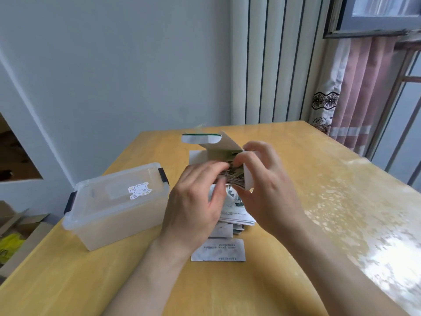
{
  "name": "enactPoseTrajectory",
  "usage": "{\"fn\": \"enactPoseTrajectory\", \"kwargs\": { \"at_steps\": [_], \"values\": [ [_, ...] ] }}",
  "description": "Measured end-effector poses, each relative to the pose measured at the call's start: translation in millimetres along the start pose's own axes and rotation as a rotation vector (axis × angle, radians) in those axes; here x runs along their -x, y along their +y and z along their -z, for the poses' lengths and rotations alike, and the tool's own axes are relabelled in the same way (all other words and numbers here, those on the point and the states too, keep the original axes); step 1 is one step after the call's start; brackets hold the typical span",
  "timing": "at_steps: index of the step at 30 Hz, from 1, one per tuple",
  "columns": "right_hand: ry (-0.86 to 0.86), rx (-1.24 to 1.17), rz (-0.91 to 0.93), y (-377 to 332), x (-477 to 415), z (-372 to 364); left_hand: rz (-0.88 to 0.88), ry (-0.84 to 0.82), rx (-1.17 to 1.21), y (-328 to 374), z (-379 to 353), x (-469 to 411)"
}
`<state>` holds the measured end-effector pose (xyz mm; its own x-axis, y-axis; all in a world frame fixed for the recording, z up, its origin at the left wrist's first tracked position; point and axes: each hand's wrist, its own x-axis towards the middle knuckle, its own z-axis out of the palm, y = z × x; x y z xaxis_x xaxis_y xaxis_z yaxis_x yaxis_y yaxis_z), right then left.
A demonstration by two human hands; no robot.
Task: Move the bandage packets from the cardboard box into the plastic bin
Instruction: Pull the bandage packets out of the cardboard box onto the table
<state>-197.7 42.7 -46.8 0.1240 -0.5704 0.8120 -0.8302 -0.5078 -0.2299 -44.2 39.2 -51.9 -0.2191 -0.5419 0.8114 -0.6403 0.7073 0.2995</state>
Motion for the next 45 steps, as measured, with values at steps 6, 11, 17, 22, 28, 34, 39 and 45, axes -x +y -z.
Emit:
{"fn": "enactPoseTrajectory", "kwargs": {
  "at_steps": [6,11,17,22,28,34,39,45],
  "values": [
    [-0.065,0.002,0.091,-5,-2,3,0.079,-0.079,-0.069,-19,3,-2],
    [-0.090,-0.031,0.109,-9,-2,6,0.037,0.020,-0.133,-19,4,-2],
    [-0.044,-0.058,-0.049,6,-3,6,0.022,0.285,-0.143,-12,10,-5],
    [0.003,0.063,-0.185,28,-4,9,0.123,0.274,-0.061,-12,11,-5],
    [0.016,0.128,-0.266,47,-2,14,0.219,0.016,-0.099,-20,3,0],
    [-0.019,-0.040,-0.184,33,-4,14,0.179,-0.003,-0.234,-15,3,0],
    [-0.077,-0.254,-0.161,17,-3,9,-0.033,0.064,-0.059,-8,1,-1],
    [-0.091,-0.530,-0.302,14,-5,16,-0.007,-0.005,-0.007,-8,1,-2]
  ]
}}
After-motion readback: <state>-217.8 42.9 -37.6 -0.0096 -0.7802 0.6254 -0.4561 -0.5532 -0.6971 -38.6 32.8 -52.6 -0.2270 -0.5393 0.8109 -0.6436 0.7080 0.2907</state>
